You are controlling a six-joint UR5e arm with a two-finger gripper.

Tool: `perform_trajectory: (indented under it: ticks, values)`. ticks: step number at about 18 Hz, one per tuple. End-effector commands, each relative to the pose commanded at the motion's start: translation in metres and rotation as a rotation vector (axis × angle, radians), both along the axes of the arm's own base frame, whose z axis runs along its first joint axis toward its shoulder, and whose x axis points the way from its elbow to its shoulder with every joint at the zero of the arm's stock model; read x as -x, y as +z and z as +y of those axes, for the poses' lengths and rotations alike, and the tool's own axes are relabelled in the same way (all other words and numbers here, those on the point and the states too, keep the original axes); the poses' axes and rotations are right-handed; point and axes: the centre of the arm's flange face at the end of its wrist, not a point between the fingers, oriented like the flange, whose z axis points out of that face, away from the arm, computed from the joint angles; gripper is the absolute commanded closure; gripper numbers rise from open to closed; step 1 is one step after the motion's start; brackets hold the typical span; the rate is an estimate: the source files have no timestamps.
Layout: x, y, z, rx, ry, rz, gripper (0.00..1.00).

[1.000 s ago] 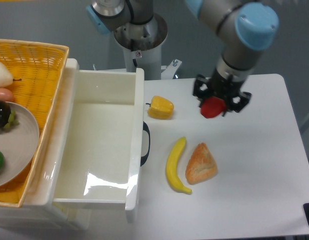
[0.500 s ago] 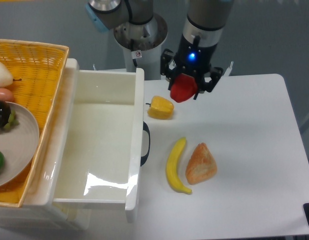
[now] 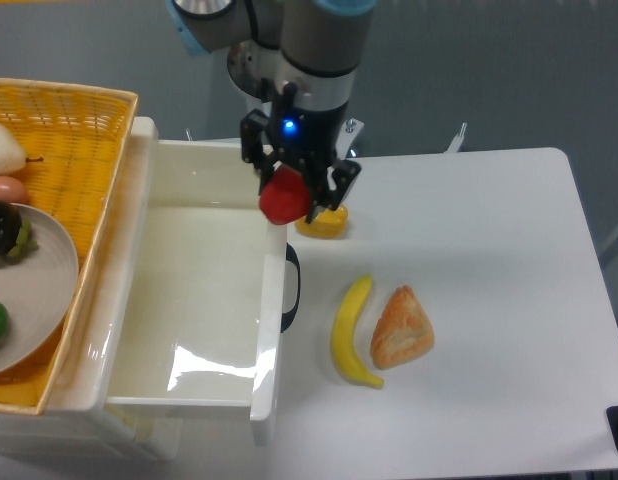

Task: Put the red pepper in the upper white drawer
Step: 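Lower the red pepper down into the white drawer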

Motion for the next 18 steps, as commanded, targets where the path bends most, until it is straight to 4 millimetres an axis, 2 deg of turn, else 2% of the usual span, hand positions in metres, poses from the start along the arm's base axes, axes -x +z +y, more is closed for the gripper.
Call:
perform_trajectory:
  ticks: [6, 12, 18]
  values:
    - [-0.023, -0.018, 0.023, 0.006, -0.131, -0.009, 0.9]
    - [-0.032, -0.038, 0.045, 0.001, -0.199, -0.005, 0.9]
    - [-0.032, -0.06, 0.064, -0.006, -0.219, 0.003, 0.9]
